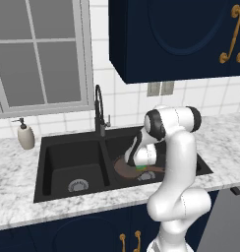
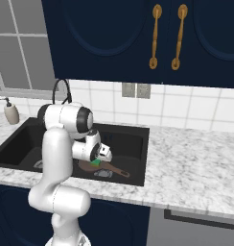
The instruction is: Pick the pan and sponge and place them into the sink. Then turn on the water.
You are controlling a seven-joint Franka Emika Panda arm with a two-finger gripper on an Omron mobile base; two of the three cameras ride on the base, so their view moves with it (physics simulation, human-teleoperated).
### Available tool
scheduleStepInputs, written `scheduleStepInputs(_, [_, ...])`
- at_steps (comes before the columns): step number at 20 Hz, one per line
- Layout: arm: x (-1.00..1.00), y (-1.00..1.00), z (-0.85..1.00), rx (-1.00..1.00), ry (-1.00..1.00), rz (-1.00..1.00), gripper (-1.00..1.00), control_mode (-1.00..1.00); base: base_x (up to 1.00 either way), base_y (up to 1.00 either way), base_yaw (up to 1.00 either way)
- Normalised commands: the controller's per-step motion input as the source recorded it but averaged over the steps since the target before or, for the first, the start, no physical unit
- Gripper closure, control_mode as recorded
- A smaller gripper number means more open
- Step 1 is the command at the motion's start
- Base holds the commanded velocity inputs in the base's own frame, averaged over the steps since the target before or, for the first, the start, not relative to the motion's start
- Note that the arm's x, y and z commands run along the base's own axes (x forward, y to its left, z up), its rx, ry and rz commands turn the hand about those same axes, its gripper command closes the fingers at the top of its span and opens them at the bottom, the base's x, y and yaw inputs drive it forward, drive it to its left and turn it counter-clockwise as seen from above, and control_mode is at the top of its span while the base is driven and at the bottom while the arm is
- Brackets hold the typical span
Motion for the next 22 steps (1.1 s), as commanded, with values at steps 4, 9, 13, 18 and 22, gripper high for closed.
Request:
scheduleStepInputs(4, [0.19,0.0,-0.26,0.0,0.0,0.0,1.0,-1.0,0.0,0.0,0.0])
scheduleStepInputs(9, [0.19,0.02,-0.22,0.0,0.0,0.0,1.0,-1.0,0.0,0.0,0.0])
scheduleStepInputs(13, [0.15,0.02,-0.18,0.0,0.0,0.0,1.0,-1.0,0.0,0.0,0.0])
scheduleStepInputs(18, [0.14,0.02,-0.13,0.0,0.0,0.0,1.0,-1.0,0.0,0.0,0.0])
scheduleStepInputs(22, [0.1,0.02,-0.15,0.0,0.0,0.0,-1.0,-1.0,0.0,0.0,0.0])
